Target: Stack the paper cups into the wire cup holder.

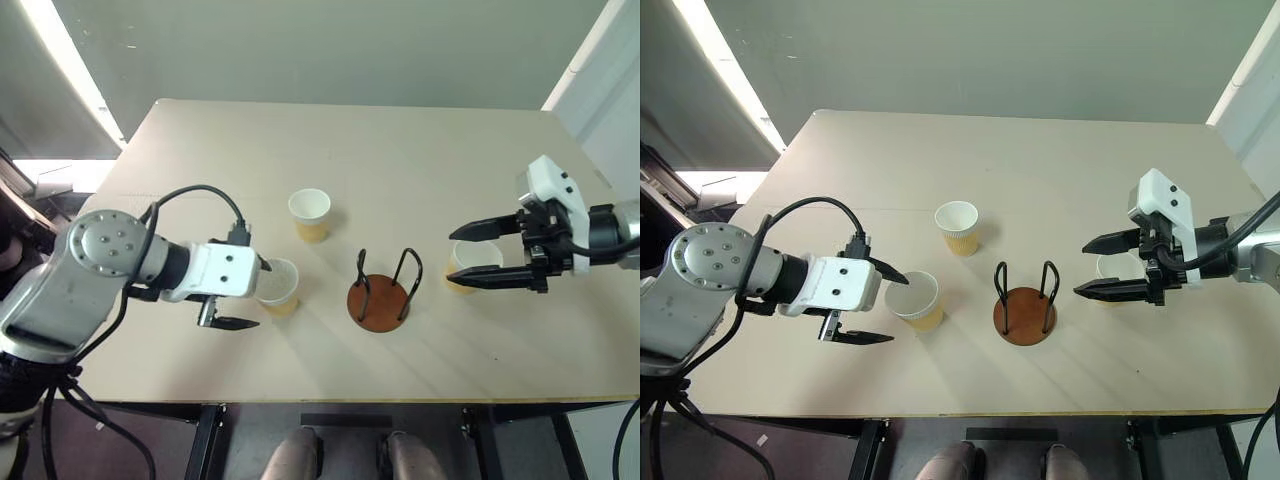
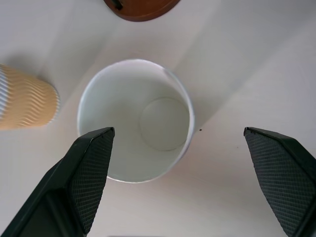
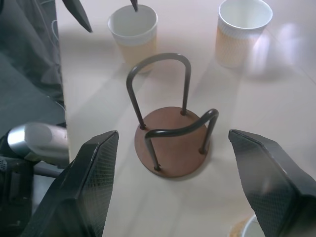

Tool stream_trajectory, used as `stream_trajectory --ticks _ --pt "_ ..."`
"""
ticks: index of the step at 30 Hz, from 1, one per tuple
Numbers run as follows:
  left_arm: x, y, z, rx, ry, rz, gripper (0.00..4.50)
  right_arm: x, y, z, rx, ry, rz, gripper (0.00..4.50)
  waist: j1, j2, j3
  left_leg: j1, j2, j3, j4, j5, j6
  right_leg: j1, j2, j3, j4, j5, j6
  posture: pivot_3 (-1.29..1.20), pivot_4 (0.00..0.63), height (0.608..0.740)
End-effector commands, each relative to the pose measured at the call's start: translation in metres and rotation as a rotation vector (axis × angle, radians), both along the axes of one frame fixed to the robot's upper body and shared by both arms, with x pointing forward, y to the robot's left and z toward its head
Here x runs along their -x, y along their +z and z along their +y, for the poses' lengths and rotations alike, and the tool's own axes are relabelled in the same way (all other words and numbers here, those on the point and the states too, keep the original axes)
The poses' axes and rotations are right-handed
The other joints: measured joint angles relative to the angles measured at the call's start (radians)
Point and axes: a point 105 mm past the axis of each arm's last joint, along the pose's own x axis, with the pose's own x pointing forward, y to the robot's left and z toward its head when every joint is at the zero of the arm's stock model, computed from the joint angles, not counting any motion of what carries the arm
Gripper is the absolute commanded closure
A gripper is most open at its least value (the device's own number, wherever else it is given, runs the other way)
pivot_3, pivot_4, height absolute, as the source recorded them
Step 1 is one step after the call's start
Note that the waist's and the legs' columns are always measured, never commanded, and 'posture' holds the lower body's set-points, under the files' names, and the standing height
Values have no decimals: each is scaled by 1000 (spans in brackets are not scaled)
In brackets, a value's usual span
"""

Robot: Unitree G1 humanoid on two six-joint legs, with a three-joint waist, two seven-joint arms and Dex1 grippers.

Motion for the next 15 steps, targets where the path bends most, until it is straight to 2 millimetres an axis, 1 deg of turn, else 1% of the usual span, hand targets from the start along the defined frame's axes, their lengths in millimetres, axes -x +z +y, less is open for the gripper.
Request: stream_trajectory --ticks 1,10,11,12,15 --pt "-2 -1 0 -19 -13 -5 0 4 11 0 12 7 -44 826 0 0 0 0 0 0 0 0 0 0 0 0 0 0 0 0 150 740" --pt "-10 -18 -2 -33 -47 31 0 6 10 1 6 -4 -46 826 0 0 0 0 0 0 0 0 0 0 0 0 1 0 0 0 150 740" --pt "-10 -20 -3 -31 -53 43 368 6 9 1 7 -3 -45 781 0 0 0 0 0 0 0 0 0 0 0 0 1 0 0 0 150 740" --pt "-9 -22 -3 -28 -63 54 569 7 9 1 8 -3 -45 781 0 0 0 0 0 0 0 0 0 0 0 0 1 0 0 0 150 740" --pt "-7 -25 -7 -14 -100 76 1581 6 9 2 5 -3 -49 781 0 0 0 0 0 0 0 0 0 0 0 0 1 0 0 0 150 740"
